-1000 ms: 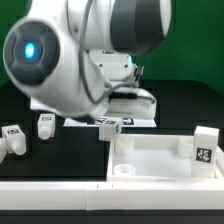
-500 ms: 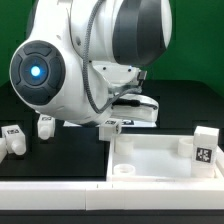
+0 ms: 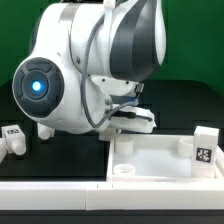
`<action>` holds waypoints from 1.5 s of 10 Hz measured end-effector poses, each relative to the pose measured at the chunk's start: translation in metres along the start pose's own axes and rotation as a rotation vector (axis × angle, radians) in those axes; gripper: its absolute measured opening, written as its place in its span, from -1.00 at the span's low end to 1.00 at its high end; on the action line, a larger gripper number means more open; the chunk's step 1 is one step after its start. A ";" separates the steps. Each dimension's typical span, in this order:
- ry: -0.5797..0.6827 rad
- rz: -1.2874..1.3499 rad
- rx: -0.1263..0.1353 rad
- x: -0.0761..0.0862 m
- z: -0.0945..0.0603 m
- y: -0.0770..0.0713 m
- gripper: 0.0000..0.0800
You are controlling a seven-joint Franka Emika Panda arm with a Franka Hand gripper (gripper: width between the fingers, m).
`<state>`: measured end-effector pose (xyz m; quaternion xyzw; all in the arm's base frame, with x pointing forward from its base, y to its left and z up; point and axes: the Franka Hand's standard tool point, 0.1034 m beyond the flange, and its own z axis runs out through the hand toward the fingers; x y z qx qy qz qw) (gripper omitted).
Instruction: Assemble square table
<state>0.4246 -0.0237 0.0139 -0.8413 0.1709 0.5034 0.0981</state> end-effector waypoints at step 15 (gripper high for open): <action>0.531 -0.162 -0.047 -0.064 -0.117 -0.058 -0.29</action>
Offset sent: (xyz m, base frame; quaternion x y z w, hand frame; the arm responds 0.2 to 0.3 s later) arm 0.0000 0.0000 0.0000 0.0000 0.0000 0.0000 1.0000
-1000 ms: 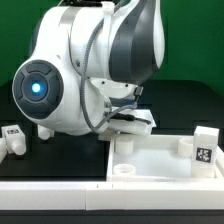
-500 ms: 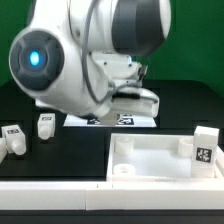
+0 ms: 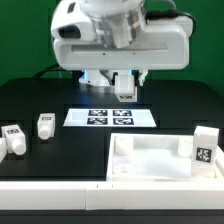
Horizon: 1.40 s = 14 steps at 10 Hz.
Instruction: Assemble square table
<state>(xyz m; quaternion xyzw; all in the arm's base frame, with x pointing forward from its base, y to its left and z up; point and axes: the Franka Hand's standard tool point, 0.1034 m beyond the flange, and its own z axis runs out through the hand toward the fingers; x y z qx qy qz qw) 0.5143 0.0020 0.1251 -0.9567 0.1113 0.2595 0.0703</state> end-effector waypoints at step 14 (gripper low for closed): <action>0.788 -0.122 -0.032 0.089 -0.032 -0.010 -0.29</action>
Offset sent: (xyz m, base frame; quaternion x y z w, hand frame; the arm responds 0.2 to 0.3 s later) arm 0.0740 0.0198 0.0304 0.0593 0.2248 -0.1099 0.9664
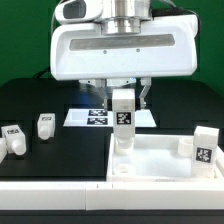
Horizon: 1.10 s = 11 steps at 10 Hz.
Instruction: Assemble square table
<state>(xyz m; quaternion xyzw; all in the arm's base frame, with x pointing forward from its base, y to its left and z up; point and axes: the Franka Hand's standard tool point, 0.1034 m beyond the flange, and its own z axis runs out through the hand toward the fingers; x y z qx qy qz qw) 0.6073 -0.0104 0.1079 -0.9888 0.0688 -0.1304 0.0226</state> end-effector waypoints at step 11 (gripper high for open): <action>0.163 -0.027 -0.054 0.013 0.028 -0.003 -0.29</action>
Offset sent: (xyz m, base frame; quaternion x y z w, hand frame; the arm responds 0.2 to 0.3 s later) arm 0.0217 -0.0011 -0.0081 0.0044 0.0679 -0.0018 0.9977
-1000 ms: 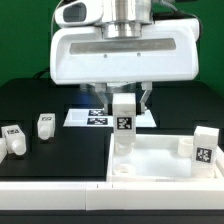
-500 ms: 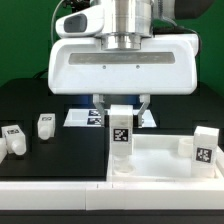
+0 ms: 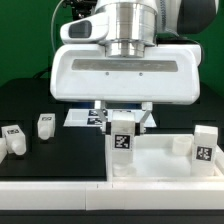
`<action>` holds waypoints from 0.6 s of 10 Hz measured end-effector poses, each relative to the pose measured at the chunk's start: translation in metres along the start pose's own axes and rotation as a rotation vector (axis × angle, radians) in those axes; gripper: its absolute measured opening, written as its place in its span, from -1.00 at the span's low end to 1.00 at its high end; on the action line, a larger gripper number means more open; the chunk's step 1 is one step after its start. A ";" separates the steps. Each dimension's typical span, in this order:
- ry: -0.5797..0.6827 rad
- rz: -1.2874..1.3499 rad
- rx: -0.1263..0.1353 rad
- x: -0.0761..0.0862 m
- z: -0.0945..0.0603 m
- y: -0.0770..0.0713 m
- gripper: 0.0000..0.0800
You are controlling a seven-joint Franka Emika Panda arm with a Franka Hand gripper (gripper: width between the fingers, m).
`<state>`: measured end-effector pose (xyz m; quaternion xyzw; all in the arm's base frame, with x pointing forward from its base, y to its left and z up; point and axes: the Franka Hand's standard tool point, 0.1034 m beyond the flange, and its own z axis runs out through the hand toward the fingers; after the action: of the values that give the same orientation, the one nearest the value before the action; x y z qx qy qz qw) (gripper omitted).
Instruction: Assemble square table
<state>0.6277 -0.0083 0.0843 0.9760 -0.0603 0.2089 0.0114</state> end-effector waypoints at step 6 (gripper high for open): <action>-0.001 -0.002 -0.006 -0.011 -0.005 0.003 -0.29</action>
Offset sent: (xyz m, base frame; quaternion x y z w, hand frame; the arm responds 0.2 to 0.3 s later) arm -0.0233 -0.0056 0.0041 -0.0108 -0.0220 -0.0026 0.9997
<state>0.6152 -0.0099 0.0840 0.9761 -0.0602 0.2084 0.0146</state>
